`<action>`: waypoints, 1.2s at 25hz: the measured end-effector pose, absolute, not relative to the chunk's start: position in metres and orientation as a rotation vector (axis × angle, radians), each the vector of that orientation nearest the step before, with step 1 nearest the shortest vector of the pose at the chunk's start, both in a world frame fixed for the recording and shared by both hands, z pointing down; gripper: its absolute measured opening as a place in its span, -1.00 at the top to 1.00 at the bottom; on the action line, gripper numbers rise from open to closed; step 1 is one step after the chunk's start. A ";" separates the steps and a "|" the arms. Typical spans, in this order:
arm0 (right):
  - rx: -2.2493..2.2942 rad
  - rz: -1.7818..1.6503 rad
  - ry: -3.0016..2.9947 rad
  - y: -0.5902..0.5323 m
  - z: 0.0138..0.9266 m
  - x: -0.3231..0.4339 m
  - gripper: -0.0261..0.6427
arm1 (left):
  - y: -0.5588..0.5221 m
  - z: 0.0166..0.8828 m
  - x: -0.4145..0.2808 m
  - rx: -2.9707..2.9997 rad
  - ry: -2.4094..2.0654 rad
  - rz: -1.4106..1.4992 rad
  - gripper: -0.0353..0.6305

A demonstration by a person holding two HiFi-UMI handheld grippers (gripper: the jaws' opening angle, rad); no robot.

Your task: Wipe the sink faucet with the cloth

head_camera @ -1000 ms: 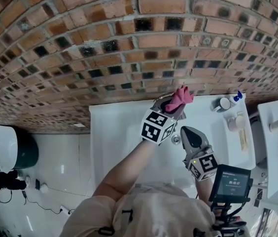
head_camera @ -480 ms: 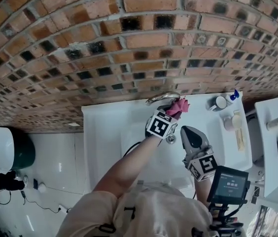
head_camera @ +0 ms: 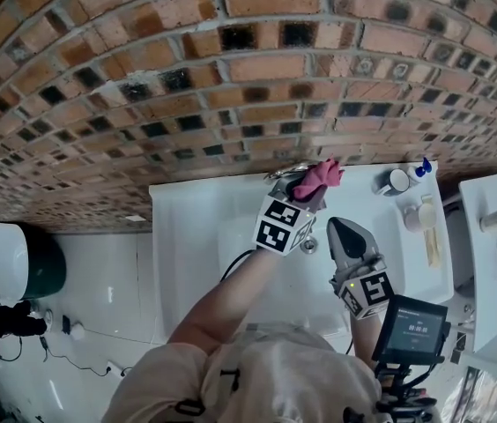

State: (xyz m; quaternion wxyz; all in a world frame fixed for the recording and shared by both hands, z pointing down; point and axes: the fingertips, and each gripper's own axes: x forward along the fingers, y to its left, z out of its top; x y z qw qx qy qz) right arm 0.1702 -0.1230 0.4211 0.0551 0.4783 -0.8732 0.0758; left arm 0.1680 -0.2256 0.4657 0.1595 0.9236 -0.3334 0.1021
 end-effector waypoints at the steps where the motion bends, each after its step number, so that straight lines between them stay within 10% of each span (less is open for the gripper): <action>1: 1.462 0.227 -2.640 -0.126 0.422 0.172 0.96 | -0.227 0.471 0.170 2.636 -0.951 0.300 0.56; 19: 1.517 0.214 -2.574 -0.143 0.432 0.192 0.96 | -0.232 0.563 0.190 2.636 -0.942 0.588 0.58; 30: 1.412 0.206 -2.617 -0.128 0.430 0.158 0.96 | -0.183 0.428 0.094 2.739 -1.114 0.172 0.57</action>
